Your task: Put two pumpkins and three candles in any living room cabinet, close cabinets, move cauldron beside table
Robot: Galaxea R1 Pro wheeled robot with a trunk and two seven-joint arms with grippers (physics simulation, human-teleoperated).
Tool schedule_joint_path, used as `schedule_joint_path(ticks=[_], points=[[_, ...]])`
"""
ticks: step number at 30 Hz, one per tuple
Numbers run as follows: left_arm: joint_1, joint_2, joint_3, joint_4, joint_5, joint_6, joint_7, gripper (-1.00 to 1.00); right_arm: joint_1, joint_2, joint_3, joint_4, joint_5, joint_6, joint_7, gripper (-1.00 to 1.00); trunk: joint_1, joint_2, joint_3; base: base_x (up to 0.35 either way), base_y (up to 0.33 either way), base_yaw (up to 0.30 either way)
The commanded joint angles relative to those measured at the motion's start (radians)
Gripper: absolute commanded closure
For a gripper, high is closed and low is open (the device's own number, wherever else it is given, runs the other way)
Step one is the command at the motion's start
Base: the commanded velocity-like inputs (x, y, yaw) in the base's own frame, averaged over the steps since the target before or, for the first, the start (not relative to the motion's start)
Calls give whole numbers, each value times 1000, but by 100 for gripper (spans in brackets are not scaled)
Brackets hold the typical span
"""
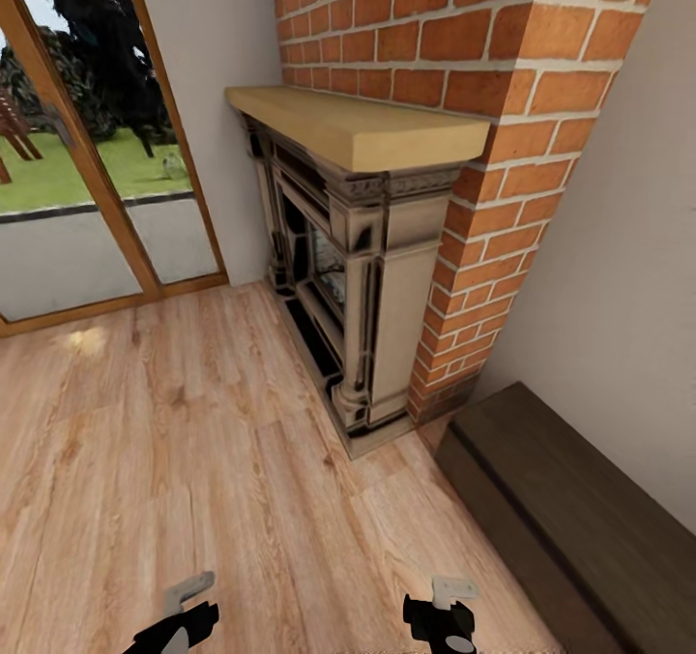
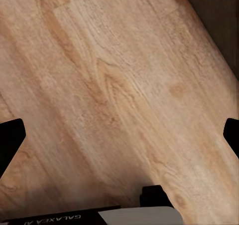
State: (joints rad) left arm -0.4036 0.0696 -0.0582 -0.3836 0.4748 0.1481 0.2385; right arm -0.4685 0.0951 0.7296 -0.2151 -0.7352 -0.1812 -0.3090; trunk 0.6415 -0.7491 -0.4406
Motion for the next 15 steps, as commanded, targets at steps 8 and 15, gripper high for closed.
schedule_joint_path(ticks=[8,15], points=[[0,2,-6,-3,7,5,7,-100,-1,-1,8,0,-10,-4,-4,-100,0,-1,-11,-51,0,-180],[0,0,-6,-3,6,5,7,-100,-1,-2,8,0,-10,-4,-4,-100,0,-1,-20,-55,0,-180]])
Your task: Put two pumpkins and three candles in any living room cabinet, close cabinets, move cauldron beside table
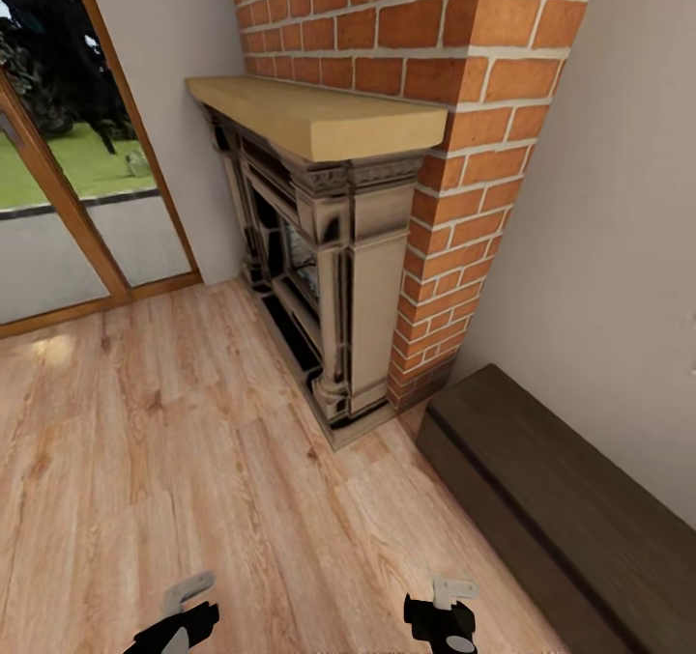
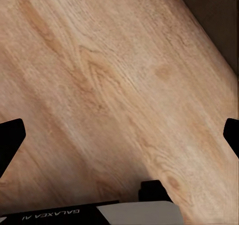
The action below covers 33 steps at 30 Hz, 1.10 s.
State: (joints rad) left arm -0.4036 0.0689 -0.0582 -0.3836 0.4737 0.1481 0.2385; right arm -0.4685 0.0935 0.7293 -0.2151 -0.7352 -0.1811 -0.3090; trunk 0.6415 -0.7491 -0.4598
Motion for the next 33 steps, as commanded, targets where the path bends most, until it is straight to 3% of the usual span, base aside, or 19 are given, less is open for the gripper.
schedule_joint_path(ticks=[1,33], points=[[0,1,-6,-3,7,5,7,-100,-1,0,9,0,-10,-4,-4,-100,0,-1,-2,-6,0,-180],[2,-3,-8,-3,6,5,7,-100,-1,-1,7,1,-12,-5,-6,-100,0,-1,-43,-15,0,-180]])
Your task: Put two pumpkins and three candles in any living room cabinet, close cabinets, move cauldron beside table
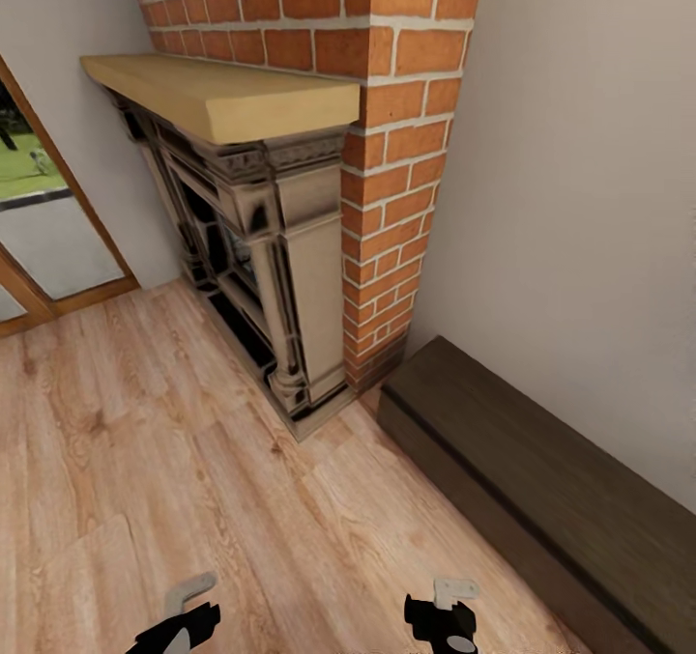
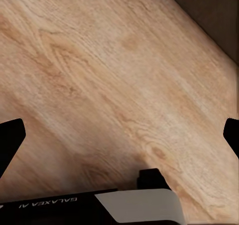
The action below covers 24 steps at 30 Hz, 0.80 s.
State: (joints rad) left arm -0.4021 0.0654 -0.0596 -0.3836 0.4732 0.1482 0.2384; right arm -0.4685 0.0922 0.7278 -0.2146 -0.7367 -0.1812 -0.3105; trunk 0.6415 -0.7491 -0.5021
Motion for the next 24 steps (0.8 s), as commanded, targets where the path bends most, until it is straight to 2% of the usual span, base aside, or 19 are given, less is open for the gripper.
schedule_joint_path(ticks=[1,24], points=[[0,1,-9,-3,7,5,7,-100,-1,0,9,0,-10,-4,-4,-100,0,-1,-2,0,0,-180],[0,-1,-20,-3,7,5,7,-100,-1,1,9,0,-10,-4,-4,-100,0,-1,-32,0,0,-180]])
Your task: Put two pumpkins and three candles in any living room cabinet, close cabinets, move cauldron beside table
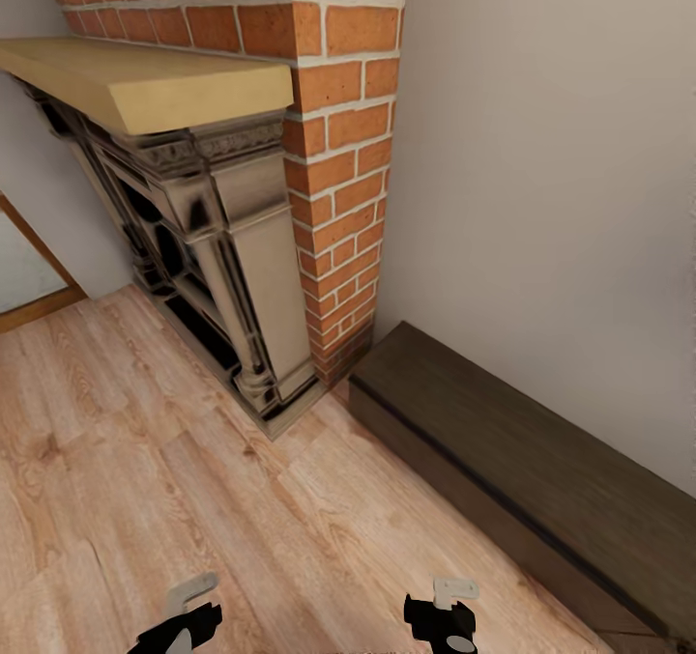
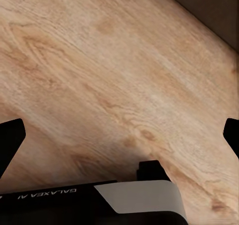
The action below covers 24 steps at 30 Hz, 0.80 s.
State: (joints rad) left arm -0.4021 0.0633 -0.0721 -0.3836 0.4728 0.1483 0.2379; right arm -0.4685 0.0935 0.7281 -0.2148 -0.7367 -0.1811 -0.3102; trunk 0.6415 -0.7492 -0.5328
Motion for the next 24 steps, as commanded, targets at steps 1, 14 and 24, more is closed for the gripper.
schedule_joint_path(ticks=[1,14,24], points=[[0,1,-8,-3,7,5,8,-100,-1,0,9,0,-10,-4,-4,-100,0,-1,-2,0,0,-180],[0,1,-8,-3,7,5,8,-100,-1,0,8,2,-10,-4,-3,-100,0,-1,-19,0,0,-180],[0,1,-8,-3,7,5,8,-100,-1,-1,9,2,-10,-4,-3,-100,0,-1,-30,0,0,-206]])
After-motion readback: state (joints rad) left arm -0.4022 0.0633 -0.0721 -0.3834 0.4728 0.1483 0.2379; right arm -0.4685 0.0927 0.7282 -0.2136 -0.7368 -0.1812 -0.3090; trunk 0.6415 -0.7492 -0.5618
